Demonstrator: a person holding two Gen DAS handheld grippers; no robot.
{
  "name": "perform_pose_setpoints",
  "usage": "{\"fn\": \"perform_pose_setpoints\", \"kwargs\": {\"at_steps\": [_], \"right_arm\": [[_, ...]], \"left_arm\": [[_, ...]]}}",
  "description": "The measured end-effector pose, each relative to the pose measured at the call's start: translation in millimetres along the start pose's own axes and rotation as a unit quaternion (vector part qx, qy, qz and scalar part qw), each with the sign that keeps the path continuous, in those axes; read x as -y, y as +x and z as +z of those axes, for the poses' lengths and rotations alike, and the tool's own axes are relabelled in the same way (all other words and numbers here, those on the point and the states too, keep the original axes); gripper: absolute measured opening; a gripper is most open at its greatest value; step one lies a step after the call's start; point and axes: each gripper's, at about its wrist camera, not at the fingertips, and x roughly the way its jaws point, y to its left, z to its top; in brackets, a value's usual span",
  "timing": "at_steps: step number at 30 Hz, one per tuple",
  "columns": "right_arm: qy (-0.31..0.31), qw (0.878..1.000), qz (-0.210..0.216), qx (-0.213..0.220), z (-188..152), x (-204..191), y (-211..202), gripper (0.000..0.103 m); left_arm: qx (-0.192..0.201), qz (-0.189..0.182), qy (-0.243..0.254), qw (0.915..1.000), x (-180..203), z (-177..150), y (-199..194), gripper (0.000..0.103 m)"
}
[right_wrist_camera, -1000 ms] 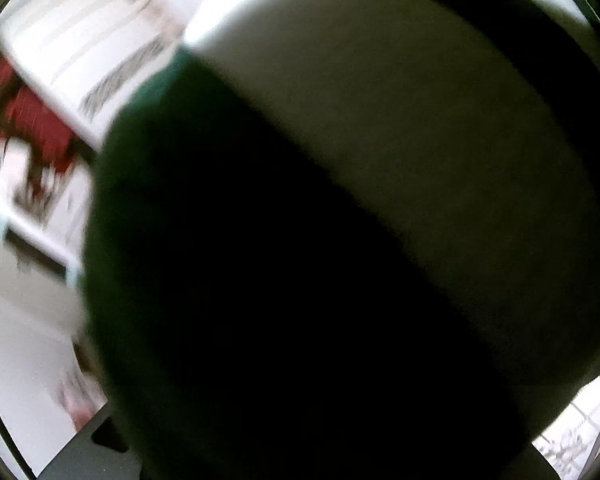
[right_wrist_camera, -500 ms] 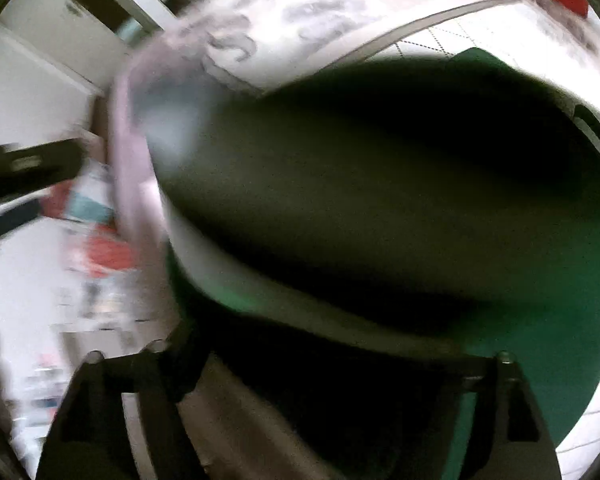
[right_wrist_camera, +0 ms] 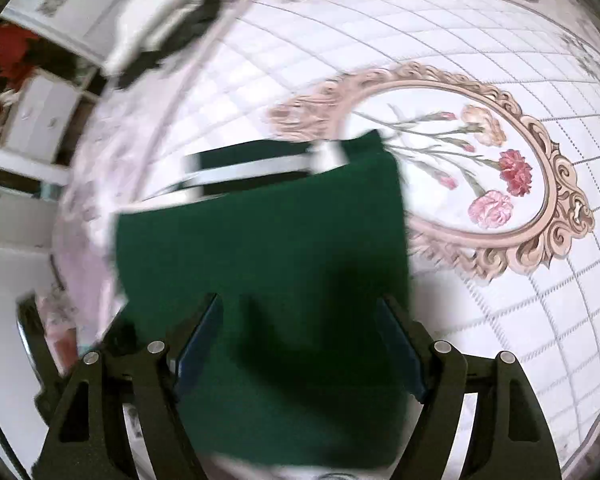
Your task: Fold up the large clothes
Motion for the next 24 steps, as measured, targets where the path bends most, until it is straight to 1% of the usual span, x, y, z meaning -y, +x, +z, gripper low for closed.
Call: {"fn": "perform_pose_setpoints", "kwargs": {"at_steps": [1, 2, 3, 5, 6, 7, 8, 9, 10, 11, 12, 13, 14, 15, 17, 18, 19, 20, 21, 22, 23, 24], "right_arm": [[0.014, 1.0, 0.011, -0.017, 6.9, 15.7, 6.6, 0.083], [0.033, 0.998, 0.037, -0.038, 13.1, 27.6, 27.8, 0.099], [0.043, 0.996, 0.065, -0.05, 19.1, 41.1, 43.2, 0.103], [0.044, 0.992, 0.101, -0.064, 27.2, 57.9, 66.6, 0.103], [0.043, 0.988, 0.127, -0.075, 30.0, 64.9, 76.3, 0.103], [0.041, 0.986, 0.143, -0.08, 32.0, 69.2, 79.4, 0.103], [0.037, 0.985, 0.153, -0.076, 33.9, 66.2, 88.1, 0.103], [0.036, 0.984, 0.157, -0.072, 37.2, 61.6, 95.0, 0.1], [0.037, 0.985, 0.158, -0.064, 35.6, 59.1, 95.3, 0.095], [0.04, 0.986, 0.154, -0.057, 33.4, 57.7, 92.0, 0.082], [0.06, 0.986, 0.148, -0.042, 25.0, 61.8, 80.7, 0.073], [0.088, 0.984, 0.154, -0.034, 14.0, 68.0, 71.6, 0.07], [0.11, 0.981, 0.154, -0.033, 6.7, 72.3, 71.3, 0.069], [0.137, 0.978, 0.153, -0.035, -8.9, 77.0, 68.8, 0.069], [0.201, 0.966, 0.155, -0.056, -55.2, 89.9, 68.3, 0.07], [0.21, 0.963, 0.152, -0.065, -68.4, 92.1, 68.3, 0.074], [0.224, 0.96, 0.146, -0.088, -90.6, 93.4, 66.2, 0.077], [0.234, 0.956, 0.138, -0.108, -102.0, 94.0, 63.7, 0.078], [0.235, 0.956, 0.125, -0.124, -107.0, 95.0, 54.5, 0.078], [0.221, 0.962, 0.101, -0.124, -106.2, 93.2, 40.7, 0.078], [0.201, 0.97, 0.078, -0.111, -101.4, 90.6, 27.1, 0.079], [0.157, 0.984, 0.044, -0.077, -94.7, 79.8, 5.6, 0.079]], "left_arm": [[0.002, -0.014, -0.01, 0.9999, -4.6, 2.8, 3.0, 0.103], [0.002, -0.02, -0.013, 0.9997, -6.7, 5.8, 2.6, 0.103], [-0.001, -0.023, -0.013, 0.9997, -7.9, 9.0, 2.2, 0.103], [-0.004, -0.025, -0.008, 0.9996, -8.8, 12.0, 2.1, 0.103], [-0.006, -0.026, -0.007, 0.9996, -9.2, 12.9, 2.4, 0.103], [-0.005, -0.026, -0.004, 0.9996, -9.1, 14.0, 2.4, 0.103], [-0.003, -0.023, 0.001, 0.9997, -8.2, 15.3, 1.7, 0.103], [-0.001, -0.019, 0.006, 0.9998, -7.1, 16.6, 1.2, 0.103], [0.002, -0.015, 0.011, 0.9998, -5.8, 18.3, 0.8, 0.103], [0.005, -0.012, 0.019, 0.9997, -3.8, 20.8, -0.1, 0.103], [0.008, -0.01, 0.026, 0.9996, -2.0, 22.9, -1.3, 0.103], [0.014, -0.008, 0.035, 0.9993, 0.4, 26.2, -3.0, 0.103], [0.016, -0.006, 0.042, 0.999, 3.0, 29.6, -4.0, 0.103], [0.023, 0.0, 0.055, 0.9982, 6.8, 33.6, -6.4, 0.103], [0.041, 0.018, 0.09, 0.9949, 16.9, 40.3, -14.5, 0.103], [0.046, 0.022, 0.103, 0.9934, 21.2, 42.4, -19.1, 0.103], [0.049, 0.02, 0.109, 0.9926, 23.4, 43.0, -23.5, 0.103], [0.05, 0.019, 0.114, 0.992, 25.2, 42.1, -29.0, 0.103], [0.05, 0.021, 0.116, 0.9918, 26.1, 40.2, -32.2, 0.103], [0.054, 0.023, 0.113, 0.9919, 25.1, 36.1, -38.1, 0.103], [0.06, 0.024, 0.108, 0.9921, 23.8, 33.1, -43.4, 0.103], [0.066, 0.026, 0.101, 0.9924, 22.6, 28.3, -49.5, 0.103]]}}
